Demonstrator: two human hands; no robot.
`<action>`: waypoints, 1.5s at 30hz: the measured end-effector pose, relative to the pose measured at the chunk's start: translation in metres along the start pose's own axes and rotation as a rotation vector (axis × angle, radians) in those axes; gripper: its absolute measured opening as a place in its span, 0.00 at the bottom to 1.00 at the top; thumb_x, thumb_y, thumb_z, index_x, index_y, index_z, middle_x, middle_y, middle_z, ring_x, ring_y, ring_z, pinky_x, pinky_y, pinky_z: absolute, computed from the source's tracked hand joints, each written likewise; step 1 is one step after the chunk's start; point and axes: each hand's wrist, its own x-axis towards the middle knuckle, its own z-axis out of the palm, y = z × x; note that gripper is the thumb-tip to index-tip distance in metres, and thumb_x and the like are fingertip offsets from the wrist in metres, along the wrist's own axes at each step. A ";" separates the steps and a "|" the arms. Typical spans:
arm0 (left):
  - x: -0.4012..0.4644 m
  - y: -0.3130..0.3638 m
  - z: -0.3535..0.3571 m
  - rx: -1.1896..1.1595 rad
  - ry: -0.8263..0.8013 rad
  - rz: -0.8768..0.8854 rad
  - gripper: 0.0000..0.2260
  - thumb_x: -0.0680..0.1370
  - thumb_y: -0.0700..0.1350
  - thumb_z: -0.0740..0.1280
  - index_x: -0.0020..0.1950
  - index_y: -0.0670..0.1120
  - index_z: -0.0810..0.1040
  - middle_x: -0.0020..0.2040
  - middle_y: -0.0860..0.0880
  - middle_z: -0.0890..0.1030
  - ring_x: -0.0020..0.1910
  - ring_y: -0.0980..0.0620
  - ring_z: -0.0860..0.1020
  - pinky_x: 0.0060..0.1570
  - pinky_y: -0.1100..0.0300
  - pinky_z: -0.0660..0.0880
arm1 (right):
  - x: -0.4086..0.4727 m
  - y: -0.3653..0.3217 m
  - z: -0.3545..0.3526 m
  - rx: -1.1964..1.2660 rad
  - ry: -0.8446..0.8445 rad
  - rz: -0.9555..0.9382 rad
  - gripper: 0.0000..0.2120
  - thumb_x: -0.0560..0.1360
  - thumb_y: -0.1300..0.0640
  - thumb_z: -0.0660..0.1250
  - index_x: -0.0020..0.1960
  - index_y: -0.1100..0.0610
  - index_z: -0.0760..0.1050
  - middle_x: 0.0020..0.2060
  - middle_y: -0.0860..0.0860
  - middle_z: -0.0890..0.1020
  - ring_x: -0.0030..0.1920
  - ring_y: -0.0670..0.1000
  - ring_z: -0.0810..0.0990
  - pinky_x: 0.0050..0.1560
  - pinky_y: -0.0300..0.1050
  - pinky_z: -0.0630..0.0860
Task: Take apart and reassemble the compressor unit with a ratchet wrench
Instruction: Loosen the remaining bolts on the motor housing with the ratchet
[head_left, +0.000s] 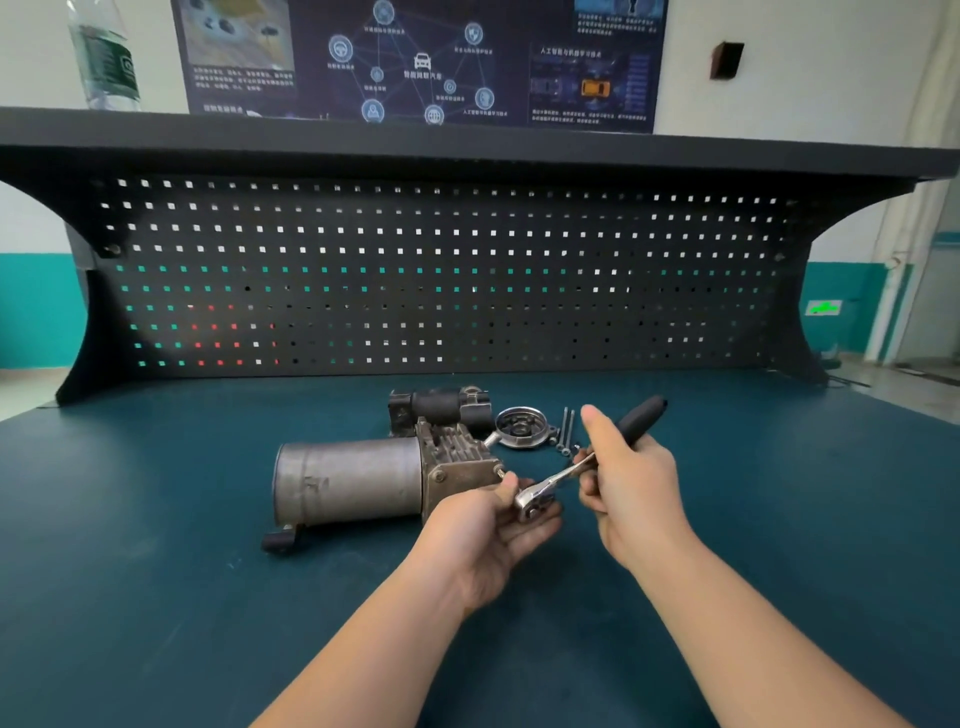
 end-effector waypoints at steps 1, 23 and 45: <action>0.001 0.001 -0.001 0.001 0.001 0.002 0.11 0.80 0.39 0.60 0.44 0.33 0.76 0.33 0.37 0.82 0.31 0.44 0.82 0.30 0.54 0.81 | 0.000 0.001 0.001 0.024 0.008 0.009 0.13 0.75 0.55 0.69 0.38 0.60 0.69 0.20 0.49 0.71 0.18 0.45 0.66 0.17 0.34 0.60; 0.004 0.007 -0.001 -0.242 0.004 -0.133 0.13 0.79 0.37 0.61 0.60 0.30 0.71 0.55 0.31 0.78 0.48 0.38 0.80 0.37 0.46 0.80 | 0.001 0.014 0.016 -0.114 0.006 -0.245 0.16 0.73 0.50 0.71 0.33 0.58 0.70 0.19 0.49 0.71 0.18 0.48 0.70 0.19 0.38 0.65; 0.006 0.027 -0.001 -0.142 0.015 -0.261 0.10 0.77 0.37 0.64 0.39 0.32 0.77 0.32 0.37 0.81 0.26 0.41 0.81 0.25 0.50 0.78 | 0.002 -0.008 0.019 -0.602 -0.299 -0.618 0.12 0.72 0.51 0.71 0.39 0.50 0.68 0.27 0.41 0.77 0.26 0.42 0.75 0.30 0.33 0.69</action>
